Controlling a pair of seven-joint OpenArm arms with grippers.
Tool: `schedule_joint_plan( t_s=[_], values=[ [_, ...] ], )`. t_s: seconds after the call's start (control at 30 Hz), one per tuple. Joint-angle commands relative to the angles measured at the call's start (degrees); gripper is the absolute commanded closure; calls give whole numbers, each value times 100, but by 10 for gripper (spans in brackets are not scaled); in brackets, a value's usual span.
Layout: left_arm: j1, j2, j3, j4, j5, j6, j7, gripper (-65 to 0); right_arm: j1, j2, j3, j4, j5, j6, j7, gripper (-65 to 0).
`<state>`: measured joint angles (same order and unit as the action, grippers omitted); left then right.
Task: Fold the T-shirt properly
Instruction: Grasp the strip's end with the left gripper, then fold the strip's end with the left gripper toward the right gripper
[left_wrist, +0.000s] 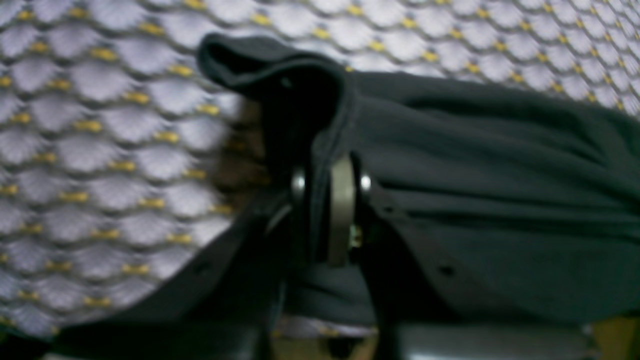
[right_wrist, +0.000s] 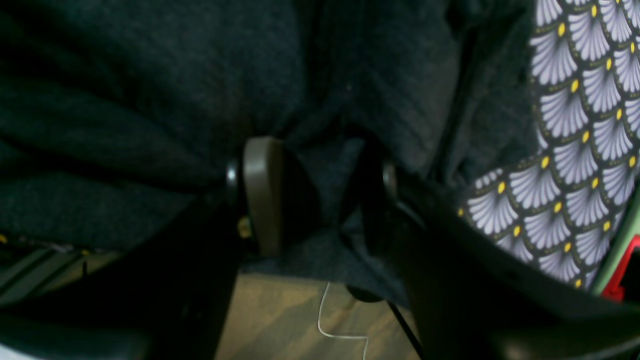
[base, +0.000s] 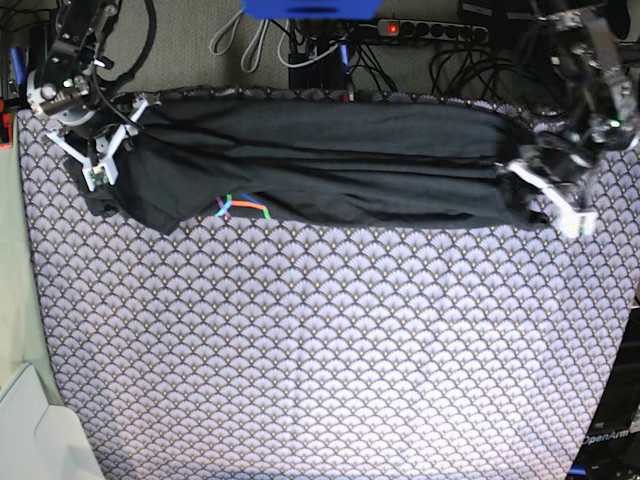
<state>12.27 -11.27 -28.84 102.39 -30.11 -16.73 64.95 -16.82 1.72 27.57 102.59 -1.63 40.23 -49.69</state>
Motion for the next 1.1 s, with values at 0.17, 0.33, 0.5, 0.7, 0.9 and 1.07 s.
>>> schedule_joint_plan(
  t_s=[0.17,0.33,0.5,0.7,0.9,1.07],
  values=[
    [-177,876,717,385,-185,-10,481,-5,42,44,8,111,35,-23,86,-258],
    [-238,1342,1165,377,-141,7,507,-5,42,44,8,119,35,-23,86,-258],
    [-256,1667,1368,377,-141,1080,446,-5,51,44,8,119,35,-23,86,-258],
    [-291,1782,2168,377,-158,2020,428,-5,51,44,8,119,35,-23,86,-258],
    [-528,1843,2950,218,-62,2820,428,-4,51,44,8,119,35,-23,86,-258],
    [-678,1878,3214,7,123,2917,428,-4,51,44,8,119,35,-23,86,-258]
  ],
)
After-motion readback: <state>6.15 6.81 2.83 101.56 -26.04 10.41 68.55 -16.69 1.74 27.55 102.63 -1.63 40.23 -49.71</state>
